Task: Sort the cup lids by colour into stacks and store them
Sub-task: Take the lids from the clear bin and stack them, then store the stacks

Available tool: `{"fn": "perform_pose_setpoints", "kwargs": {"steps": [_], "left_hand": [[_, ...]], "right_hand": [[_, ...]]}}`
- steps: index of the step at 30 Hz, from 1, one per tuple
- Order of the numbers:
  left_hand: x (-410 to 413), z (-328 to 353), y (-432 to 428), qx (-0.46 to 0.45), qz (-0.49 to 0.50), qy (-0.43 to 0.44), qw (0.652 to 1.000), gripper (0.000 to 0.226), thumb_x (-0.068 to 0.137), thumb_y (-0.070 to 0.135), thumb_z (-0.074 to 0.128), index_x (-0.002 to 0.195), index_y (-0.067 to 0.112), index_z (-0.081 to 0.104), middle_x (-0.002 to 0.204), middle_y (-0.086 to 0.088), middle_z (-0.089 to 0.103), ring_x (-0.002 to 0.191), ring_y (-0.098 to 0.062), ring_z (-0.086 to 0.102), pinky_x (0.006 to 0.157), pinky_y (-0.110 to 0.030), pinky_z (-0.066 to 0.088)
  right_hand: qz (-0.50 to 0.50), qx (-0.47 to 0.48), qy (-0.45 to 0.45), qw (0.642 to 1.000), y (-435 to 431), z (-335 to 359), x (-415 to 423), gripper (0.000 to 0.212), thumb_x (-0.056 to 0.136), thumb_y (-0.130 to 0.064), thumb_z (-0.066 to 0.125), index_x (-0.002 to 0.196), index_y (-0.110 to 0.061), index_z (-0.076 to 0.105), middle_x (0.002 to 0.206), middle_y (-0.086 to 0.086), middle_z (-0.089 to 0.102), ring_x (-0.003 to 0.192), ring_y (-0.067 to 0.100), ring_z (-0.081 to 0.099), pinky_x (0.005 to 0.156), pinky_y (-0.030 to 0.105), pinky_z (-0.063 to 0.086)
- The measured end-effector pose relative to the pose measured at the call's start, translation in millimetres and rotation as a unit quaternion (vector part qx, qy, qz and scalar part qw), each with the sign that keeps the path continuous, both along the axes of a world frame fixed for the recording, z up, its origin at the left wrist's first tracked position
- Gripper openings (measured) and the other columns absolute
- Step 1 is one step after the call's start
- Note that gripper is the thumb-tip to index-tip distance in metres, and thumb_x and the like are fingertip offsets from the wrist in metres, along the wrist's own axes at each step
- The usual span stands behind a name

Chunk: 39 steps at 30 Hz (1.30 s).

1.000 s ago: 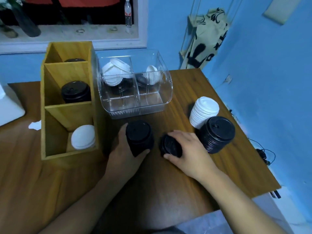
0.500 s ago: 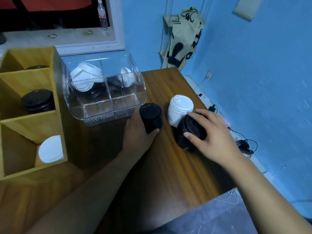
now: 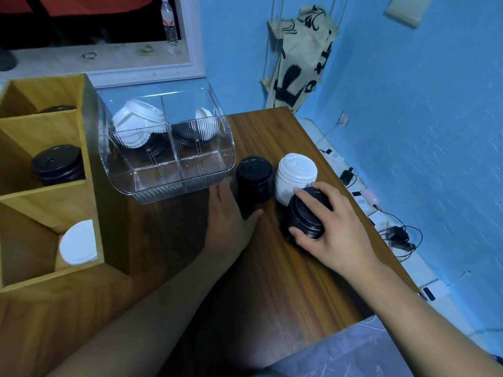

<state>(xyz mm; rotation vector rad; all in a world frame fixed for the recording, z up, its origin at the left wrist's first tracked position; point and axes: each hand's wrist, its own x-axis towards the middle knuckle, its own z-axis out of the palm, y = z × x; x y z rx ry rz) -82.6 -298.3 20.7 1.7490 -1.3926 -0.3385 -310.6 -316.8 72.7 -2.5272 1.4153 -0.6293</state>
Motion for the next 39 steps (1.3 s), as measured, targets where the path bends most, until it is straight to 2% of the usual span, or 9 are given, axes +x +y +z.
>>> {"fn": "perform_pose_setpoints", "kwargs": {"steps": [6,9,11,16,23,25,29,34,39], "left_hand": [[14,2,80,0.099,-0.164,-0.070,0.979,0.091,0.077,0.048,0.081,0.150,0.027,0.032,0.143,0.015,0.038,0.129,0.004,0.032,0.112,-0.020,0.033],[22,4,94,0.109,-0.154,-0.065,0.980,0.107,0.072,0.068,0.077,0.155,0.030,0.022,0.146,0.025,0.030,0.131,0.011,0.024,0.110,-0.008,0.016],[32,8,98,0.094,-0.146,-0.049,0.984,0.107,0.071,0.074,0.075,0.154,0.030,0.025,0.147,0.024,0.034,0.132,0.008,0.032,0.111,-0.011,0.024],[71,13,112,0.074,-0.100,0.027,0.992,0.093,0.074,0.061,0.081,0.149,0.031,0.036,0.142,0.020,0.048,0.130,0.000,0.047,0.108,-0.029,0.044],[109,12,126,0.125,-0.070,-0.010,0.990,0.103,0.076,0.053,0.083,0.150,0.047,0.011,0.138,0.027,0.033,0.126,0.015,0.032,0.098,0.003,0.029],[109,8,127,0.130,-0.068,0.003,0.989,0.102,0.079,0.049,0.082,0.143,0.056,0.003,0.138,0.027,0.029,0.124,0.018,0.027,0.096,0.007,0.025],[109,2,126,0.142,-0.057,0.017,0.988,0.107,0.081,0.052,0.079,0.137,0.068,-0.011,0.139,0.033,0.023,0.131,0.016,0.023,0.097,0.008,0.017],[110,0,125,0.154,-0.056,0.035,0.986,0.107,0.082,0.058,0.075,0.130,0.074,-0.018,0.134,0.047,0.012,0.127,0.018,0.024,0.089,0.011,0.016],[110,3,126,0.155,-0.060,0.047,0.985,0.102,0.081,0.065,0.071,0.135,0.071,-0.015,0.132,0.055,0.012,0.132,0.009,0.033,0.094,0.004,0.025]], "right_hand": [[0.069,0.017,-0.019,0.997,21,0,32,0.067,0.093,-0.063,0.056,0.151,-0.033,0.045,0.154,0.000,0.037,0.138,0.022,0.040,0.104,0.036,0.045],[0.112,0.045,-0.052,0.991,32,0,67,0.062,0.099,-0.059,0.043,0.152,-0.026,0.043,0.156,-0.004,0.037,0.142,0.018,0.038,0.108,0.036,0.045],[0.138,0.072,-0.066,0.986,38,0,89,0.063,0.098,-0.057,0.044,0.151,-0.023,0.041,0.156,-0.007,0.037,0.143,0.014,0.036,0.110,0.037,0.044],[0.193,0.130,-0.113,0.966,45,-2,136,0.062,0.094,-0.054,0.052,0.148,-0.027,0.041,0.155,-0.014,0.035,0.145,0.007,0.032,0.114,0.035,0.040],[0.267,0.187,-0.069,0.943,40,13,171,0.065,0.097,-0.068,0.035,0.153,-0.035,0.032,0.160,-0.022,0.022,0.148,-0.003,0.018,0.117,0.025,0.026],[0.267,0.177,-0.084,0.944,28,25,179,0.061,0.099,-0.067,0.032,0.148,-0.033,0.042,0.156,-0.018,0.033,0.146,-0.002,0.026,0.116,0.025,0.029],[0.213,0.091,-0.139,0.963,-22,60,217,0.036,0.102,-0.043,0.051,0.130,-0.024,0.061,0.128,-0.015,0.057,0.120,0.002,0.051,0.103,0.028,0.044],[0.200,0.043,-0.057,0.977,-105,87,306,0.048,0.091,-0.032,0.070,0.135,-0.021,0.055,0.136,-0.001,0.056,0.123,0.017,0.053,0.104,0.030,0.041],[0.247,0.052,0.145,0.957,-152,95,369,0.069,0.088,-0.033,0.071,0.150,-0.027,0.042,0.150,0.008,0.043,0.136,0.029,0.046,0.108,0.039,0.040]]}}
